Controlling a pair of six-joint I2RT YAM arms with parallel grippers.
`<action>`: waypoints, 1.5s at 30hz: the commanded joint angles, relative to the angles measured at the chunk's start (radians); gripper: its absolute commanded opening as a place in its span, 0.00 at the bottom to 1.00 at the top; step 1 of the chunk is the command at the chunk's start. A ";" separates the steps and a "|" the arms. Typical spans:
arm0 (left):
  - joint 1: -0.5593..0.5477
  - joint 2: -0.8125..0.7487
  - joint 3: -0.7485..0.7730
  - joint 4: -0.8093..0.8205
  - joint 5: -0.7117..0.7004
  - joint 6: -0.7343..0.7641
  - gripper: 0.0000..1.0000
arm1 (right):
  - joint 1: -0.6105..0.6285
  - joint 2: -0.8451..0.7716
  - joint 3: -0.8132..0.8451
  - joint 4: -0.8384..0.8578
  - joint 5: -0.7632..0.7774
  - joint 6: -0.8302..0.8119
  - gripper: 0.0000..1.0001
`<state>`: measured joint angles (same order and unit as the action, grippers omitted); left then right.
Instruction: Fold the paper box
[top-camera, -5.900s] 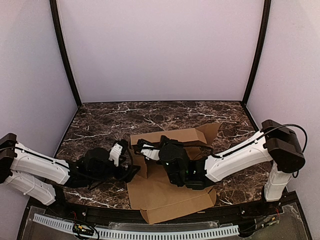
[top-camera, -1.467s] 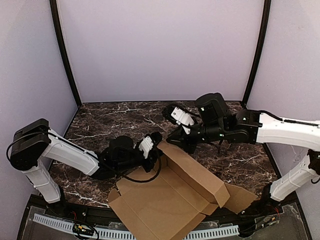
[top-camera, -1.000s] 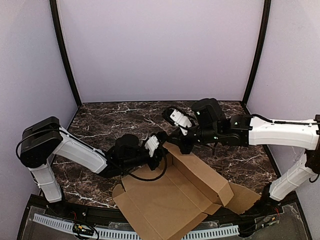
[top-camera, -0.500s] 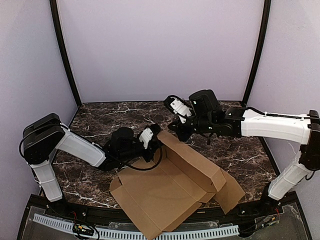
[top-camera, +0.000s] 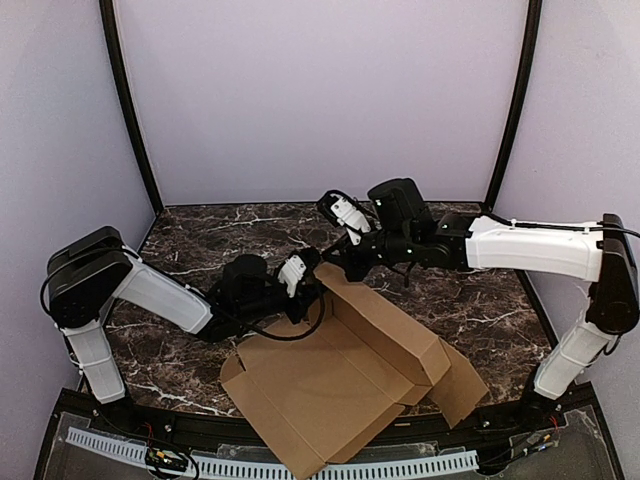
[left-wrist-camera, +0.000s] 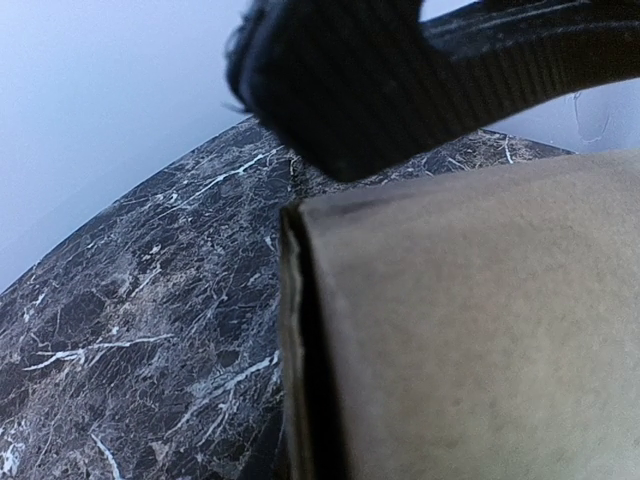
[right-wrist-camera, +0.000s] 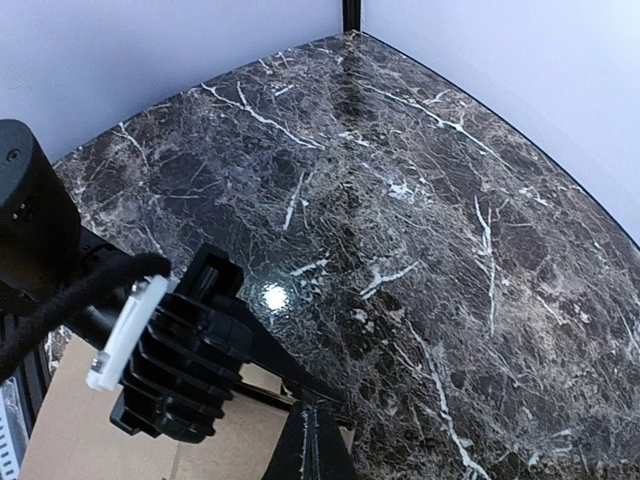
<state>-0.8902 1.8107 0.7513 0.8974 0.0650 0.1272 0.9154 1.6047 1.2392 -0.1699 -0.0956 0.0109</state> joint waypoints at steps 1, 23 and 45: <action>0.002 0.021 -0.027 -0.013 -0.012 0.000 0.18 | -0.005 -0.006 -0.023 0.066 -0.069 0.047 0.00; 0.003 0.059 -0.089 0.125 -0.053 -0.108 0.20 | 0.003 0.099 -0.036 0.042 -0.045 0.089 0.00; 0.002 0.025 -0.101 0.143 -0.089 -0.056 0.01 | 0.062 0.029 -0.077 -0.002 0.058 0.085 0.00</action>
<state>-0.8909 1.8603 0.6643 1.0599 -0.0326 0.0380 0.9630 1.6360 1.1915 -0.0372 -0.0517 0.0883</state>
